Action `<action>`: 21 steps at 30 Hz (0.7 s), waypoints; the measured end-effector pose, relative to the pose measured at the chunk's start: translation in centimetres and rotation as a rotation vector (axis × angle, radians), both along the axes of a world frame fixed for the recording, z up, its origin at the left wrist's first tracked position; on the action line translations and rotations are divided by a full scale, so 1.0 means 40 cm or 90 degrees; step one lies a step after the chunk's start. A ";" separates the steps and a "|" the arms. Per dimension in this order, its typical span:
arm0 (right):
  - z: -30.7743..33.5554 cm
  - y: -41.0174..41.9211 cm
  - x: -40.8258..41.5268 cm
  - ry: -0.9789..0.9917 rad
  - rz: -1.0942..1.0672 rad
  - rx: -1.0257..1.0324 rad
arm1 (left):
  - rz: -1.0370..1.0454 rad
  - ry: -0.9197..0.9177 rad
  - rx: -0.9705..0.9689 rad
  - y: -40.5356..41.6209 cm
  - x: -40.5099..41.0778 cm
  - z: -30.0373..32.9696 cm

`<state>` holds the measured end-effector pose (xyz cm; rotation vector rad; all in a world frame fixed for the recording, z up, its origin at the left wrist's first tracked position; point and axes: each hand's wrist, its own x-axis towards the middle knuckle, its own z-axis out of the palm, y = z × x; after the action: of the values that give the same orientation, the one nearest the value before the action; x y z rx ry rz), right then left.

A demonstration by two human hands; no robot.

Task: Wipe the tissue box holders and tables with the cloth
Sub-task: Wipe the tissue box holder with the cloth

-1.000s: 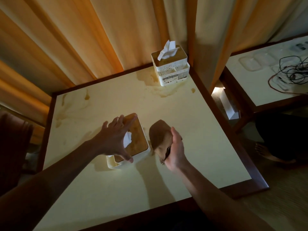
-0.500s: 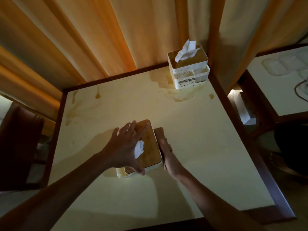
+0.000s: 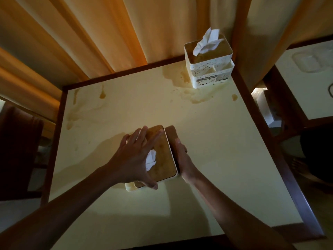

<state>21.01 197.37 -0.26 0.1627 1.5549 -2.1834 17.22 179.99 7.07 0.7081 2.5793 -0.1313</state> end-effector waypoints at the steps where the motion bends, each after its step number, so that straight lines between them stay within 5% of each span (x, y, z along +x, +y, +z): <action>1: -0.010 0.001 0.032 -0.013 -0.009 0.010 | 0.000 0.000 -0.002 0.001 -0.001 -0.002; 6: -0.039 0.001 0.146 -0.068 -0.035 0.067 | 0.003 0.005 0.014 -0.003 0.001 -0.008; 14: 0.022 -0.011 -0.050 -0.023 -0.051 -0.020 | 0.005 0.001 0.030 0.001 0.003 0.004; 21: -0.072 0.011 0.123 -0.076 -0.143 0.022 | 0.000 -0.009 -0.020 0.000 -0.003 0.000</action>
<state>25.95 197.82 -3.15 0.4913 1.5730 -2.2676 17.11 179.99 7.08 0.6944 2.5587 -0.1661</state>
